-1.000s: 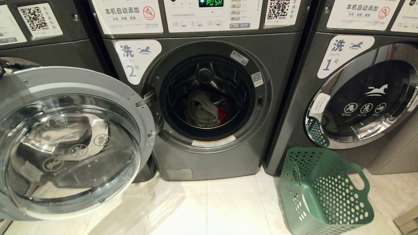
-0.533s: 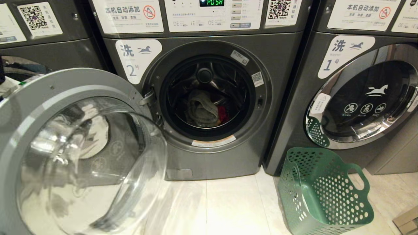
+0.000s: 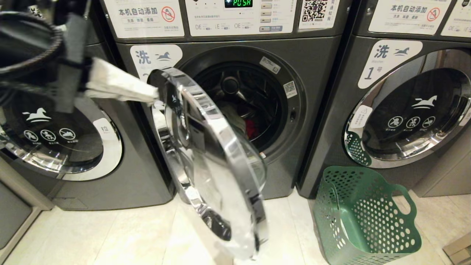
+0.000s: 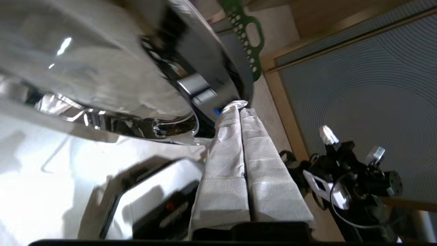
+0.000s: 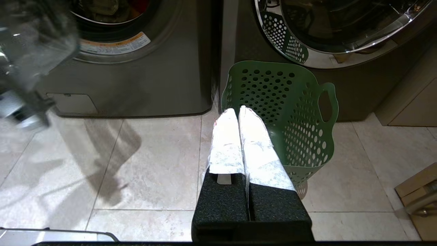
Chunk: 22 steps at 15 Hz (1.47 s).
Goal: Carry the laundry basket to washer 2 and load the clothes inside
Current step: Close the washing machine door with the left hand, then press the washing machine door tightly with the right hand
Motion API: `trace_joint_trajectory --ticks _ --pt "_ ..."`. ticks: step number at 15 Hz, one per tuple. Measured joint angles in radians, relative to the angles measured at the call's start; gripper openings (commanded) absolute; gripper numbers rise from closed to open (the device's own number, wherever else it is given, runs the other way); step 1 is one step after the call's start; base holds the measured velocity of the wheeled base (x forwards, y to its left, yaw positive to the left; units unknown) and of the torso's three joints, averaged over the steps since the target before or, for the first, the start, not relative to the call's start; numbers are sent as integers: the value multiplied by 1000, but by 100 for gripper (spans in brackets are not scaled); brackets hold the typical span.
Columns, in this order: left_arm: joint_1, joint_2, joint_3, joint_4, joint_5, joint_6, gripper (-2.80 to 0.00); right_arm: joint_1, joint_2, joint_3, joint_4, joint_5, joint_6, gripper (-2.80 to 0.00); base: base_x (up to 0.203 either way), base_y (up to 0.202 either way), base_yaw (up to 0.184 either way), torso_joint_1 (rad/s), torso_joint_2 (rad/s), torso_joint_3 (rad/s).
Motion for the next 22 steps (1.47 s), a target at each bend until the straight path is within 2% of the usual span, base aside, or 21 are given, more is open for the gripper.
trace_joint_trajectory --ticks 1,2,3,4,5,7,8,9,10,13,16,18,20,22 --pt "-99 61 0 -123 59 -10 -280 -1 0 0 -1 0 0 -280 0 0 0 0 0 0" --pt "-174 133 0 -265 154 1 -280 0 0 1 -1 -4 2 -280 0 0 0 0 0 0" --pt "-225 203 -1 -415 288 30 -280 0 0 1 -1 -18 8 -280 0 0 0 0 0 0" --pt "-255 267 -2 -575 458 74 -280 0 0 2 -1 -24 16 -280 0 0 0 0 0 0" --pt "-257 315 -2 -720 630 122 -280 0 0 2 -1 -25 18 -280 0 0 0 0 0 0" --pt "-178 360 -2 -963 906 206 -280 0 0 2 -2 -27 19 -280 0 0 0 0 0 0" --pt "-116 363 -1 -1042 1008 232 -280 0 0 2 -12 -28 15 -280 0 0 0 0 0 0" --pt "-62 361 2 -1092 1077 245 -280 0 0 3 -29 -29 7 -280 0 0 0 0 0 0" --pt "-29 358 4 -1120 1111 250 -280 0 0 -19 -48 -30 0 -280 0 0 0 0 0 0" --pt "-4 379 7 -1130 1112 251 -280 0 1 -141 22 -30 -15 -280 0 0 0 0 0 0" --pt "-7 420 7 -1142 1054 252 -280 -1 30 -295 128 -23 -19 -280 0 0 0 0 0 0" --pt "-16 439 11 -1143 1024 254 -280 0 114 -385 137 -1 -15 -280 0 0 0 0 0 0" --pt "-21 463 12 -1141 1016 259 -280 1 261 -455 137 82 -7 -280 0 0 0 0 0 0" --pt "-41 486 11 -1142 1015 259 -280 3 440 -499 132 219 -9 -280 0 0 0 0 0 0"
